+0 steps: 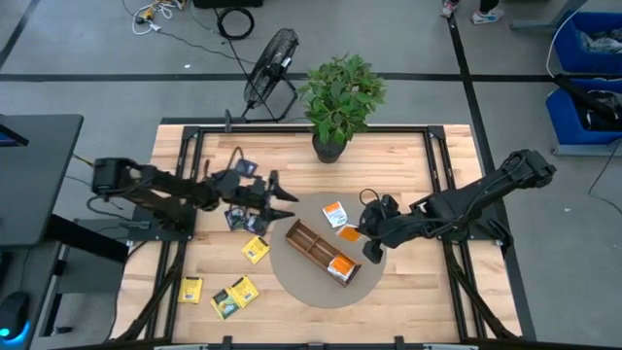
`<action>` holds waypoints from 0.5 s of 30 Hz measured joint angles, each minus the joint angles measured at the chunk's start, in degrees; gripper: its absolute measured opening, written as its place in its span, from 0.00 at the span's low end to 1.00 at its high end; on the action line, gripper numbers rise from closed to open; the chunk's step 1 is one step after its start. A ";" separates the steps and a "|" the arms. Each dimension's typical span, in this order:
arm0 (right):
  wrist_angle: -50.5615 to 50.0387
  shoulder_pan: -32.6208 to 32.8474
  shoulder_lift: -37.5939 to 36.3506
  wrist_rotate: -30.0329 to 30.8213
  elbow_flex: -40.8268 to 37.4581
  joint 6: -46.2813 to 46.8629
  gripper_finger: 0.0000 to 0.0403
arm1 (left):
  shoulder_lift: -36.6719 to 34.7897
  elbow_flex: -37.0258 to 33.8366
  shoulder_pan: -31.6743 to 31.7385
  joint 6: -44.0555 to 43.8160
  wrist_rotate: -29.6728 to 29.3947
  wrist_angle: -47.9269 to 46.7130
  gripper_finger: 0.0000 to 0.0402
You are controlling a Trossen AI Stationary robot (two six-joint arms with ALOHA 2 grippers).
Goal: Pick & Place Tea
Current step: Put the orange tea bag into the bottom section of the wooden organizer
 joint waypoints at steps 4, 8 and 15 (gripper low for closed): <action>0.33 0.49 0.77 -1.09 0.00 4.96 0.00 | -6.13 -3.92 -0.04 1.13 -5.10 -2.92 0.52; 0.48 1.35 2.31 -1.20 0.00 9.91 0.00 | -11.18 -6.21 -0.06 4.05 -10.76 -8.36 0.52; 0.38 2.29 7.82 -1.85 0.93 12.18 0.00 | -17.21 -6.16 -0.09 5.32 -12.68 -17.93 0.52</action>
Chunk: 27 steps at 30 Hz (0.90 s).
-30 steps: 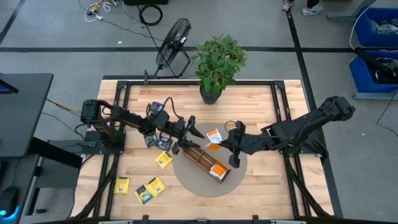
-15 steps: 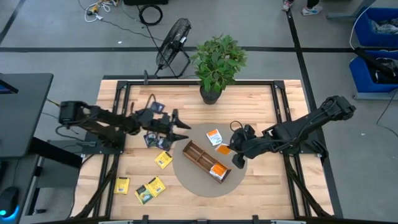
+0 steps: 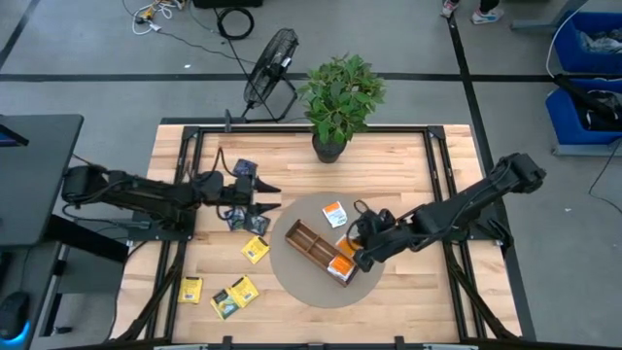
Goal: Pick & Place Tea
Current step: Put the orange tea bag into the bottom section of the wooden organizer
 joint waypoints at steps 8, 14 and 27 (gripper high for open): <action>-14.32 0.96 10.72 -0.66 12.72 0.03 0.00 | -6.99 0.01 -1.61 1.29 -4.69 -11.88 0.52; -17.09 1.81 17.60 -0.12 18.28 0.55 0.00 | -10.83 0.01 -3.68 2.16 -6.37 -14.34 0.52; -15.75 3.42 22.81 -1.13 19.29 3.50 0.00 | -12.41 0.01 -4.52 2.93 -7.24 -15.28 0.52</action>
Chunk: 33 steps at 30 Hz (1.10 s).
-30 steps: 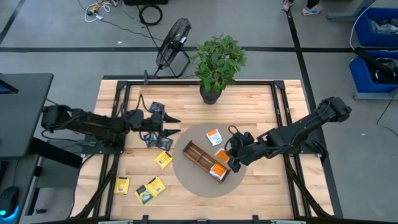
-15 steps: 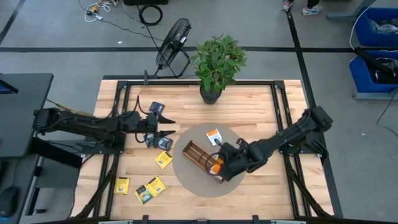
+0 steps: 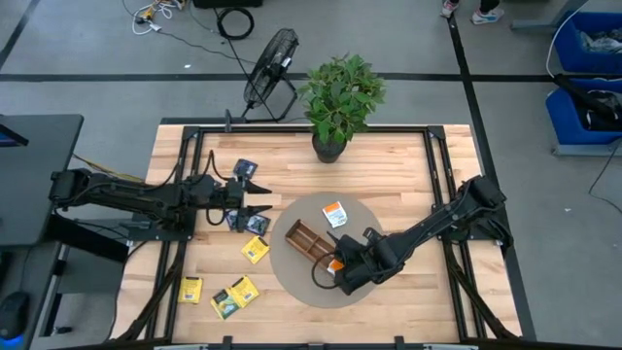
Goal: Pick & Place Tea
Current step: Put the orange tea bag into the bottom section of the wooden organizer
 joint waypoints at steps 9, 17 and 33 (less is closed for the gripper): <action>-5.65 0.80 0.07 1.12 4.30 -0.54 0.00 | 0.01 0.00 0.00 -0.19 -0.42 0.04 0.52; -6.82 -0.48 3.30 -0.86 5.18 -1.47 0.00 | 0.01 0.00 0.00 -0.61 -0.52 0.08 0.52; -2.51 -0.76 5.73 -5.89 6.92 -6.08 0.05 | 0.03 0.00 0.00 -0.63 -0.57 -0.03 0.52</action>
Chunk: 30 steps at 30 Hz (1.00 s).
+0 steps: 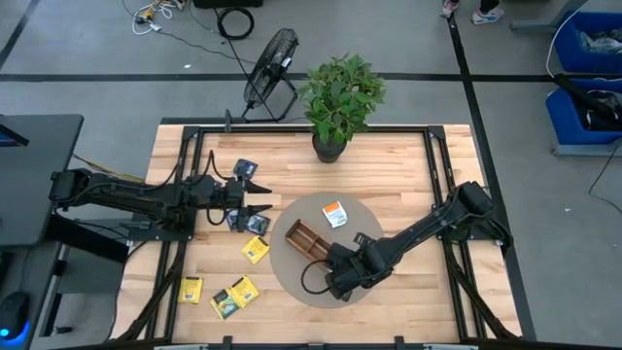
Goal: Pick & Place Tea
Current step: Put the orange tea bag into the bottom section of the wooden organizer
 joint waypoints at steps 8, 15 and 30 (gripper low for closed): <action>2.06 -0.02 -0.02 -0.60 -1.09 -0.70 0.23 | 0.00 0.00 0.00 -0.06 0.00 -0.11 0.52; 0.63 -0.40 -0.18 0.13 -1.02 -4.04 0.45 | 0.02 0.00 0.00 -0.42 0.00 -0.51 0.52; -5.33 -0.74 -7.24 16.72 -3.09 -10.53 0.47 | -0.02 0.00 0.00 -0.50 0.00 -0.02 0.52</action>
